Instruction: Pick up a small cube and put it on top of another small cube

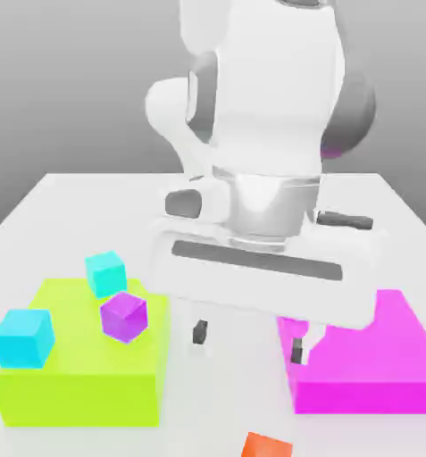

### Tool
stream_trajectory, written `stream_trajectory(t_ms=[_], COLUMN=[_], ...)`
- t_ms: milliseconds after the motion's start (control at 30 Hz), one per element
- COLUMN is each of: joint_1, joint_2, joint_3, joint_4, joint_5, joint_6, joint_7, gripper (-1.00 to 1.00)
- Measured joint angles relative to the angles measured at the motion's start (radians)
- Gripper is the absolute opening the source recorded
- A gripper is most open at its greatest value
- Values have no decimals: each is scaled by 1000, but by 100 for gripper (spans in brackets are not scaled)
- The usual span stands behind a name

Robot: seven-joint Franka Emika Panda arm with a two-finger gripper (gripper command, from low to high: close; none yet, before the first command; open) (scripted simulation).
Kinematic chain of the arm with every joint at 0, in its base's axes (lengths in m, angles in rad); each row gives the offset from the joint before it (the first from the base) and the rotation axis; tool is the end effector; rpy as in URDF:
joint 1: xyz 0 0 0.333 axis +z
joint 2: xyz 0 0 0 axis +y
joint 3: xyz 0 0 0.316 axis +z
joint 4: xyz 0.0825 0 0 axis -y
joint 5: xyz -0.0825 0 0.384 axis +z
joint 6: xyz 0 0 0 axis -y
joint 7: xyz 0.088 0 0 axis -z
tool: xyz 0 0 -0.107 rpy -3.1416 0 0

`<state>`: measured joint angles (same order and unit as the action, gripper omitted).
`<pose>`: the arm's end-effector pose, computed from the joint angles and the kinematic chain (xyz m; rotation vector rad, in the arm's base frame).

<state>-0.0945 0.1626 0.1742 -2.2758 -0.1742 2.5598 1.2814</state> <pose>0.5421 0.0456 0.2976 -2.6821 1.5824 -0.2271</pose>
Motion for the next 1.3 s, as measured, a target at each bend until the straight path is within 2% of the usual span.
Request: stream_trajectory(t_ms=[167,300,333,533,700,933,1300], joint_1=[12,39,46,49,23,-38,-215], joint_2=[170,314,343,357,223,-17,-406], joint_3=[9,-22,-31,-35,0,-90,-184], joint_4=[3,27,33,36,7,-132,-369], joint_5=[32,4,-3,-7,38,33,28], joint_6=[56,158,180,192,86,-24,-179], joint_7=[44,76,82,85,53,151,326], gripper=[0,0,-100,-100,-100,-100,-100])
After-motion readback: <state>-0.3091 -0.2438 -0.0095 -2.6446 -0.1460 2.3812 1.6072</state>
